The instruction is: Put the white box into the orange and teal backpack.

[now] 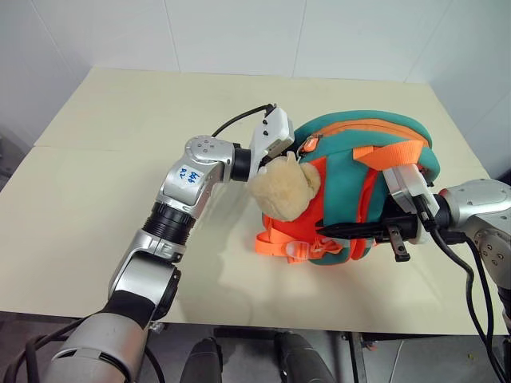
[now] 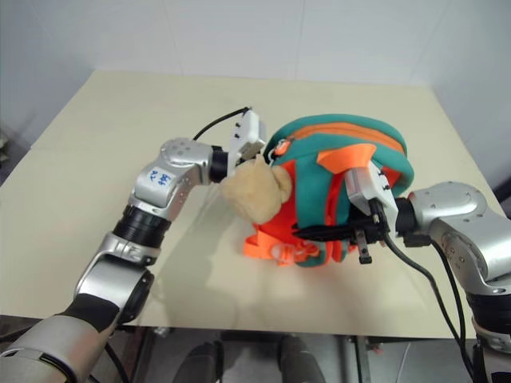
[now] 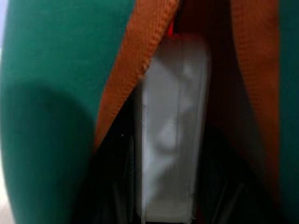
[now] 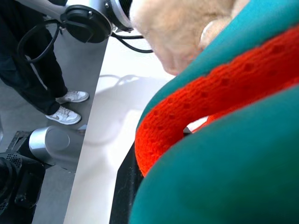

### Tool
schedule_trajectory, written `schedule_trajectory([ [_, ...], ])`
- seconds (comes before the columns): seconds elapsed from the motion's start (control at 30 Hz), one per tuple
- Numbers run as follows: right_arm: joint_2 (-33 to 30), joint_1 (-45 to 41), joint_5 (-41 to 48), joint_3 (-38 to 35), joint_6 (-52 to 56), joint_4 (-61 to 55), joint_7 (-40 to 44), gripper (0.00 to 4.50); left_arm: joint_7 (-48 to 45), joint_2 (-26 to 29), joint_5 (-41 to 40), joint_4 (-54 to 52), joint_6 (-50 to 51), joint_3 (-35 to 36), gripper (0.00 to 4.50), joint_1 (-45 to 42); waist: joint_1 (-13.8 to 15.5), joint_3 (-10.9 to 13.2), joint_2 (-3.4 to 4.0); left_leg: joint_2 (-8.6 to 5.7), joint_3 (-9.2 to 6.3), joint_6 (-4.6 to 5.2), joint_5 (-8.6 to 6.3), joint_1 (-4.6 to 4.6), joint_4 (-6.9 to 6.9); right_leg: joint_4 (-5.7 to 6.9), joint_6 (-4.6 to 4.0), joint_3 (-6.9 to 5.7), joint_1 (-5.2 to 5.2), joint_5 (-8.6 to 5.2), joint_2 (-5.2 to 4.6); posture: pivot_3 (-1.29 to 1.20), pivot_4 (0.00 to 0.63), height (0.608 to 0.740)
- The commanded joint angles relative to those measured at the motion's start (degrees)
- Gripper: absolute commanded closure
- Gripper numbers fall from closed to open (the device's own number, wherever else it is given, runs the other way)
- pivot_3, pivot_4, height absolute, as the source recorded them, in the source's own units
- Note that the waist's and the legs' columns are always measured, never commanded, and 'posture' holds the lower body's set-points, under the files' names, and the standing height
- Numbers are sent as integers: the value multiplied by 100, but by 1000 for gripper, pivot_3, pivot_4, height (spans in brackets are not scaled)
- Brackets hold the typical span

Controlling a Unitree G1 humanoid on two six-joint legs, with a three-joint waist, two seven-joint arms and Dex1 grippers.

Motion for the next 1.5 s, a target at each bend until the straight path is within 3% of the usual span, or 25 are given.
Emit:
schedule_trajectory([
  [0.03, 31, 10, 47, -54, -53, -208, -27, 4500, 267, 4, 70, -132, -33, 203, 3177, -244, 7, 0, 0, 0, 0, 0, 0, 0, 0, 1, 0, 0, 0, 0, 0, 0, 150, 740],
  [0.37, 32, 62, 44, -63, -70, -220, -64, 4500, 113, 812, -43, -1150, 221, 440, 114, -144, -4, 0, 1, 0, 0, 0, 1, -1, -3, -1, 1, 2, -1, 1, 1, 0, 150, 740],
  [0.4, 37, 52, 34, -54, -76, -203, -62, 4500, 108, 872, -72, -1244, 196, 475, 21, -108, 0, 1, 1, 0, 0, 0, 1, -1, -5, -1, 1, 1, -1, 1, 1, 0, 150, 740],
  [0.77, 74, -27, -86, 22, -138, -72, -33, 4500, -143, 1493, -543, -1912, 566, 931, 21, 225, 3, 0, 1, 0, -1, 0, 1, -1, -3, -2, 1, 1, 0, 0, 1, 0, 150, 740],
  [1.07, 148, -27, -166, 44, -160, -19, -91, 4500, -411, 2117, -1877, -2860, 1468, 1855, 21, 1135, -18, 0, 1, 2, -1, 0, 1, 1, 0, 4, 1, -1, 0, 0, 0, 0, 150, 740],
  [1.3, 222, 28, -142, 13, -125, -13, -130, 4500, 675, 1876, -2986, -4153, 2135, 2647, 21, 1976, -3, 0, 1, 1, -5, 0, 0, 2, 13, 5, 2, -2, 8, 1, -2, 0, 150, 740],
  [1.5, 411, 34, -110, -32, -160, 85, -200, 4500, 1141, 1696, -3303, -4604, 2248, 2428, 21, 2405, -10, 1, 1, 1, -5, -1, 1, 6, 16, 8, 3, -1, 11, 2, -1, 0, 150, 740],
])
